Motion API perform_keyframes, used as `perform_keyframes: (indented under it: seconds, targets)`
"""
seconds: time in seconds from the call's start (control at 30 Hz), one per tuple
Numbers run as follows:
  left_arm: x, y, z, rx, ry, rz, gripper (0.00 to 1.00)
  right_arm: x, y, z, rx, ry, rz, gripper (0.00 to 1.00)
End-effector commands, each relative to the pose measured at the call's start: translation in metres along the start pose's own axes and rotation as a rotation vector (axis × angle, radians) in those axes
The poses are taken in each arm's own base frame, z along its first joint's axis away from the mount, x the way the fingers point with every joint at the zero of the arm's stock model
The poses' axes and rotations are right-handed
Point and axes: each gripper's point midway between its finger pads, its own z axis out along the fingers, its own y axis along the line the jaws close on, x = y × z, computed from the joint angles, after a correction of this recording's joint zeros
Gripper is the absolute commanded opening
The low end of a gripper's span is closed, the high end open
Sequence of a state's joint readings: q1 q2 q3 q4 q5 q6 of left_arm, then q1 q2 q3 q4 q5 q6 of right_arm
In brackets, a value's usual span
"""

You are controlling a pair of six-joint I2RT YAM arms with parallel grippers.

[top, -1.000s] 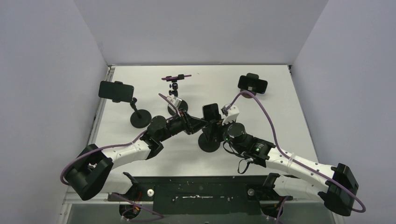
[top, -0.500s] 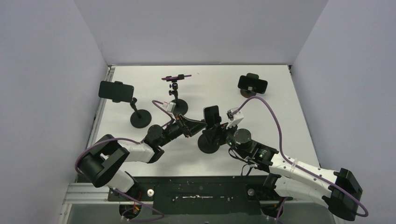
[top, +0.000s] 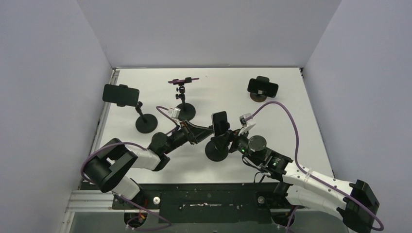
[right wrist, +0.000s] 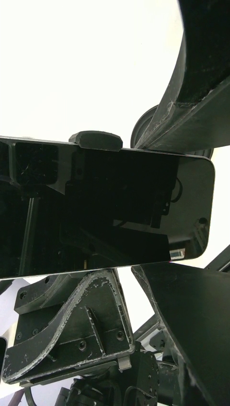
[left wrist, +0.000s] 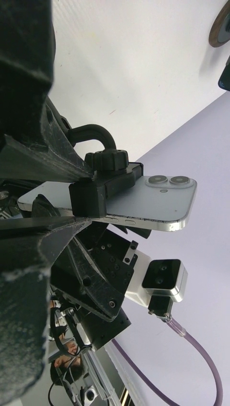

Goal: Remove the phone from the phone stand

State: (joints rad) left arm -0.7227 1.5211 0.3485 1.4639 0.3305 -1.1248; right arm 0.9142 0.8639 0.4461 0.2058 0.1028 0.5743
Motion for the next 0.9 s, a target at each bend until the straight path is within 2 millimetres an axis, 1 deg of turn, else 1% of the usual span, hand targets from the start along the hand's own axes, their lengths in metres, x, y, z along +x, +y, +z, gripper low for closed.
perform_keyframes:
  seconds: [0.0, 0.17, 0.3, 0.47, 0.57, 0.6, 0.67, 0.73, 0.8, 0.87]
  targets:
    - [-0.029, -0.005, -0.003, 0.028, -0.112, 0.015, 0.0, 0.01, -0.015, -0.002, 0.044, 0.022, 0.027, 0.0]
    - [-0.028, -0.002, -0.003, 0.017, -0.102, 0.028, 0.0, 0.005, -0.001, -0.004, -0.033, 0.007, 0.021, 0.0]
    - [-0.026, 0.001, -0.004, 0.008, -0.098, 0.029, 0.0, -0.001, 0.015, -0.008, -0.119, -0.01, 0.028, 0.0]
    - [-0.024, 0.001, -0.001, 0.007, -0.076, 0.051, 0.0, -0.012, 0.028, -0.011, -0.171, -0.023, 0.015, 0.0]
    - [-0.021, 0.003, 0.003, -0.007, -0.049, 0.067, 0.0, -0.021, 0.036, -0.014, -0.194, -0.033, 0.002, 0.0]
    - [-0.02, 0.002, 0.004, -0.007, -0.043, 0.074, 0.03, -0.026, 0.039, -0.015, -0.203, -0.037, -0.002, 0.0]
    - [-0.02, 0.0, 0.006, -0.008, -0.035, 0.081, 0.2, -0.033, 0.047, -0.017, -0.227, -0.04, -0.01, 0.0]
    - [-0.02, -0.002, 0.006, -0.009, -0.034, 0.087, 0.33, -0.038, 0.052, -0.019, -0.242, -0.038, -0.02, 0.0]
    - [-0.021, -0.004, 0.006, -0.014, -0.036, 0.094, 0.44, -0.044, 0.059, -0.022, -0.26, -0.034, -0.032, 0.0]
    - [-0.023, -0.007, 0.006, -0.019, -0.039, 0.105, 0.52, -0.049, 0.063, -0.024, -0.27, -0.027, -0.042, 0.0]
